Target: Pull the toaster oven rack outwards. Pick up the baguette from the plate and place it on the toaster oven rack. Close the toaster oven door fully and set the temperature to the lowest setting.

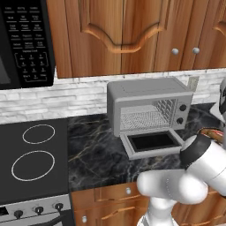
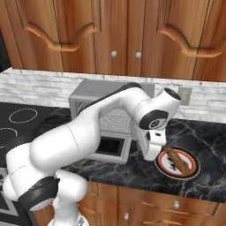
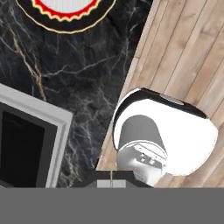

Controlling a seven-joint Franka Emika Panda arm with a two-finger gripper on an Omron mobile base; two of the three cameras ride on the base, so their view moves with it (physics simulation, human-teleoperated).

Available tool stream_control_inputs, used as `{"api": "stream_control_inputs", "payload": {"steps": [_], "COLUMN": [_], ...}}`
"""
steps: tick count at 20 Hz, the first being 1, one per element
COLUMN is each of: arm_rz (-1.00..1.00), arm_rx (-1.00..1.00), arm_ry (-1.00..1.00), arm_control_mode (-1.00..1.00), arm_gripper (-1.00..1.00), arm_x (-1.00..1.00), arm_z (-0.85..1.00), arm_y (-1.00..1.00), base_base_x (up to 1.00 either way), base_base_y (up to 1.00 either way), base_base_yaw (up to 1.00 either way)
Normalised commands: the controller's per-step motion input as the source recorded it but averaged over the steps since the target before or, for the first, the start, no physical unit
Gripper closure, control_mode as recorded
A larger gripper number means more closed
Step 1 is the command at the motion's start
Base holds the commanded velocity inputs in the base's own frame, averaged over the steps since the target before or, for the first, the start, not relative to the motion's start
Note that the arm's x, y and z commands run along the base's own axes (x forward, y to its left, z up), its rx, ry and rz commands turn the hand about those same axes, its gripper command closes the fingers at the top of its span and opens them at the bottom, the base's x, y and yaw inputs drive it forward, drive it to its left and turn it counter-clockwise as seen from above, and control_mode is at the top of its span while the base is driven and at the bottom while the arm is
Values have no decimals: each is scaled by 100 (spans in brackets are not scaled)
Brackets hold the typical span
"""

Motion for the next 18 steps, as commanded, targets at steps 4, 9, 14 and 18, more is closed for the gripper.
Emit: {"api": "stream_control_inputs", "payload": {"steps": [4, 9, 14, 18], "arm_rz": [41, 47, 58, 64], "arm_rx": [-36, -38, -24, -10], "arm_ry": [0, -7, -30, -17], "arm_control_mode": [-100, -100, -100, -100], "arm_gripper": [100, 100, 100, 100], "arm_x": [-31, -55, -71, -30], "arm_z": [-1, -21, -33, -9], "arm_y": [-43, -15, 0, -1], "base_base_x": [0, 0, 0, 0], "base_base_y": [0, 0, 0, 0], "base_base_yaw": [0, 0, 0, 0]}}
